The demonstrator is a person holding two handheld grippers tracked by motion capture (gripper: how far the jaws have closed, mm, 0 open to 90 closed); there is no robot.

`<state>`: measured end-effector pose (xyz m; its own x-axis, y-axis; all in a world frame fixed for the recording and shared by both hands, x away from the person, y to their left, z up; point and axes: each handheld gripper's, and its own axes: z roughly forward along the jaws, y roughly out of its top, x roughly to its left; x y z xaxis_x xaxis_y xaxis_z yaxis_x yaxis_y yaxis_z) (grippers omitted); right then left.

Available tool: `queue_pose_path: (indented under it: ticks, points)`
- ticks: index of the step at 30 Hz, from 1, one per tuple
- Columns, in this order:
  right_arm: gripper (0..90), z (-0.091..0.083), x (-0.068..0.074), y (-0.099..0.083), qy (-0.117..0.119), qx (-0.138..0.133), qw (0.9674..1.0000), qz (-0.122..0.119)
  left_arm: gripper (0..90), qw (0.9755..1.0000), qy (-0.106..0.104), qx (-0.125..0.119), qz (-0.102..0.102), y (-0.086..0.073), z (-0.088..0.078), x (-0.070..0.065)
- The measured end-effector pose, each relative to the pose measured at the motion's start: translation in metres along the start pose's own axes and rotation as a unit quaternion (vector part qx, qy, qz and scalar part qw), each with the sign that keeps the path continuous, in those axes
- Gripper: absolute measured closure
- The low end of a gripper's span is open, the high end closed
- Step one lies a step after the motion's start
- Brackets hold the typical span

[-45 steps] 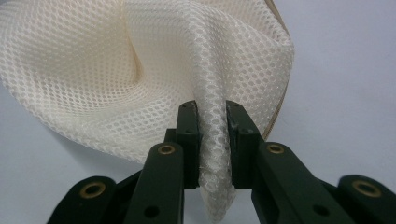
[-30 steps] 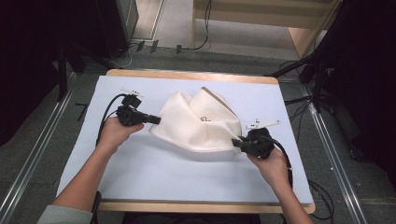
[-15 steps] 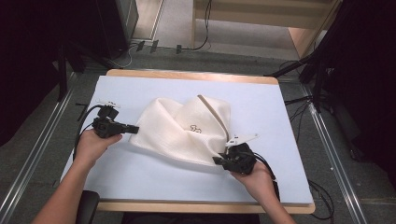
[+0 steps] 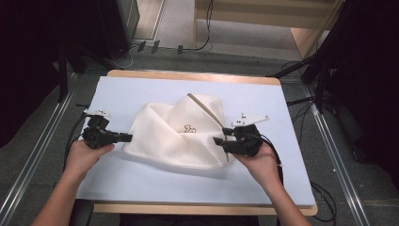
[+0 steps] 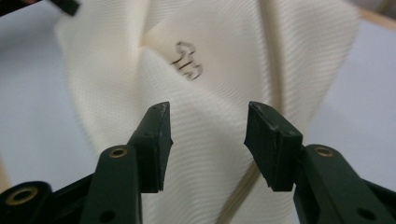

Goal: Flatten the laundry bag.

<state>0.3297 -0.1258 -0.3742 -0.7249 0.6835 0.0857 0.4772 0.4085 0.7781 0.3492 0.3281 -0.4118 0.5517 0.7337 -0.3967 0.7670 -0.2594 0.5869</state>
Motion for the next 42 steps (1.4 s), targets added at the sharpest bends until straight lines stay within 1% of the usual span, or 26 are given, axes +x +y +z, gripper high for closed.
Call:
queue_pose_path:
  ticks: [1,2,3,5,6,8,10,13,14,15,17,19,21,23,26,27,28,29,31,32,33,34,35,37,40,42]
  points:
    - [50.0,0.000,0.000,0.000,0.000,0.000,1.0000,0.000,86.7,1.0000,0.000,0.000,0.000,0.000,0.000,0.000]
    - [48.2,0.008,-0.008,0.008,-0.012,-0.002,0.9999,-0.002,86.7,1.0000,-0.002,-0.002,-0.001,-0.001,0.000,0.000]
    - [48.2,0.008,-0.008,0.008,-0.012,-0.002,0.9999,-0.002,86.7,1.0000,-0.003,-0.004,-0.002,-0.001,-0.001,-0.001]
    - [46.9,0.023,-0.018,0.018,-0.023,-0.001,0.9997,-0.003,86.6,1.0000,-0.002,-0.005,0.000,-0.002,-0.001,-0.002]
    - [46.9,0.023,-0.018,0.018,-0.023,-0.001,0.9997,-0.003,86.6,1.0000,-0.002,-0.007,0.000,-0.003,-0.001,-0.003]
    - [44.3,0.034,-0.025,0.022,-0.023,-0.001,0.9997,0.006,86.6,1.0000,-0.003,-0.008,0.000,-0.004,-0.002,-0.003]
    - [42.1,0.046,-0.030,0.025,-0.020,0.009,0.9996,0.018,86.7,1.0000,-0.002,-0.008,0.003,-0.005,-0.002,-0.004]
    - [42.7,0.062,-0.033,0.026,-0.028,0.024,0.9992,0.014,86.8,1.0000,-0.001,-0.006,0.004,-0.007,-0.003,-0.006]
    - [47.1,0.067,-0.034,0.026,-0.028,0.032,0.9990,0.015,86.9,1.0000,-0.002,-0.006,0.003,-0.008,-0.004,-0.007]
    - [57.4,0.072,-0.036,0.025,-0.024,0.043,0.9986,0.020,87.0,1.0000,-0.003,-0.004,0.003,-0.009,-0.005,-0.007]
    - [73.5,0.077,-0.038,0.023,-0.009,0.050,0.9983,0.029,87.2,1.0000,0.001,-0.002,0.003,-0.012,-0.007,-0.008]
    - [80.5,0.079,-0.039,0.019,0.010,0.056,0.9975,0.041,87.5,1.0000,0.009,0.002,0.002,-0.017,-0.010,-0.009]
    - [82.1,0.074,-0.038,0.017,0.011,0.061,0.9973,0.038,88.4,0.9999,0.015,0.000,-0.004,-0.022,-0.015,-0.009]
    - [82.1,0.071,-0.038,0.016,0.010,0.060,0.9976,0.034,88.5,0.9999,0.007,0.002,-0.013,-0.028,-0.021,-0.009]
    - [82.2,0.057,-0.037,0.008,0.003,0.067,0.9972,0.032,88.6,0.9998,0.007,0.009,-0.018,-0.039,-0.026,-0.010]
    - [82.3,0.052,-0.039,0.003,0.002,0.065,0.9974,0.029,88.6,0.9997,0.002,0.009,-0.023,-0.043,-0.028,-0.009]
    - [82.3,0.041,-0.045,-0.007,-0.003,0.064,0.9975,0.029,88.4,0.9995,-0.005,0.008,-0.030,-0.047,-0.030,-0.008]
    - [82.3,0.041,-0.045,-0.007,-0.003,0.064,0.9975,0.029,88.4,0.9994,-0.012,0.005,-0.033,-0.051,-0.031,-0.008]
    - [82.3,0.029,-0.052,-0.017,-0.009,0.062,0.9971,0.043,87.6,0.9993,-0.018,0.003,-0.033,-0.055,-0.034,-0.008]
    - [82.3,0.024,-0.056,-0.023,-0.006,0.062,0.9968,0.050,86.3,0.9988,-0.035,-0.002,-0.033,-0.055,-0.034,-0.008]
    - [82.2,0.020,-0.058,-0.028,0.002,0.059,0.9962,0.064,78.8,0.9985,-0.047,0.000,-0.029,-0.055,-0.034,-0.009]
    - [82.2,0.017,-0.060,-0.033,0.004,0.058,0.9958,0.070,71.6,0.9989,-0.041,-0.003,-0.020,-0.055,-0.034,-0.010]
    - [82.2,0.015,-0.061,-0.037,0.002,0.060,0.9956,0.072,64.5,0.9989,-0.044,-0.008,-0.013,-0.054,-0.035,-0.010]
    - [82.1,0.010,-0.062,-0.042,0.002,0.061,0.9956,0.072,52.8,0.9984,-0.052,-0.017,-0.015,-0.050,-0.038,-0.010]
    - [81.9,0.011,-0.062,-0.041,0.000,0.060,0.9959,0.067,51.5,0.9985,-0.048,-0.026,-0.006,-0.041,-0.043,-0.009]
    - [81.6,0.013,-0.060,-0.040,-0.002,0.061,0.9962,0.062,50.6,0.9990,-0.035,-0.027,-0.005,-0.032,-0.043,-0.008]
